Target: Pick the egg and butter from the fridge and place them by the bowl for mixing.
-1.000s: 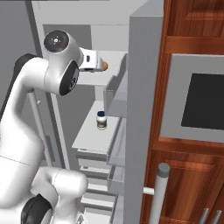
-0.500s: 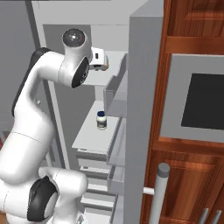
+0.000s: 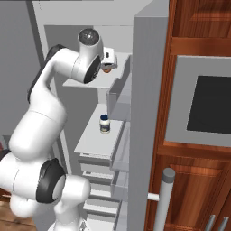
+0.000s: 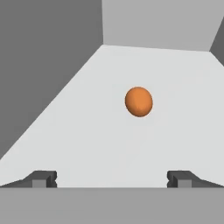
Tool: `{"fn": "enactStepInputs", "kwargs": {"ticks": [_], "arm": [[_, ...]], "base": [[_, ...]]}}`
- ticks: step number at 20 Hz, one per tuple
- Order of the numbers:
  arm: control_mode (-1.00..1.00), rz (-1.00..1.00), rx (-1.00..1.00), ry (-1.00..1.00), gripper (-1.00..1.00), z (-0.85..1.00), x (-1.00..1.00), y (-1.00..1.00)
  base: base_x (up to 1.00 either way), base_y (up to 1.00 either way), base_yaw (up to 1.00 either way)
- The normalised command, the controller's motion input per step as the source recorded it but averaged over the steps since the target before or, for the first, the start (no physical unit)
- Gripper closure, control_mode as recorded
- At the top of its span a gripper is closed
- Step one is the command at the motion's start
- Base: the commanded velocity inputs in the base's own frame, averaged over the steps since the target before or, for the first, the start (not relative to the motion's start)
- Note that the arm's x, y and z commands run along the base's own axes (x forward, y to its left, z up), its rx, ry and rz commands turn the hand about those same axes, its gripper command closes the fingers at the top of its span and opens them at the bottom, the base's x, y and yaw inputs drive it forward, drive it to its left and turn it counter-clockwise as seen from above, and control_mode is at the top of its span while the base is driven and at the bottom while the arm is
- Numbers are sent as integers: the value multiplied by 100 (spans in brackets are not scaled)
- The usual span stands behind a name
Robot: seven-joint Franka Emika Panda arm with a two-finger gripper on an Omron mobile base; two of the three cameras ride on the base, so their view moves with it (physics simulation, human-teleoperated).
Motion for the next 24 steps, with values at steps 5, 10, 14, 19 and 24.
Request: {"fn": "enactStepInputs", "kwargs": {"ticks": [5,10,14,19,24], "arm": [[-100,0,0,3,-100,-16,61,-1],[-100,0,0,1,-100,-20,48,0],[-100,0,0,0,-100,-15,43,-2],[-100,0,0,0,-100,-8,36,-4],[-100,0,-1,0,-100,-14,23,-3]], "base": [[0,0,0],[0,0,0],[0,0,0],[0,0,0],[0,0,0]]}}
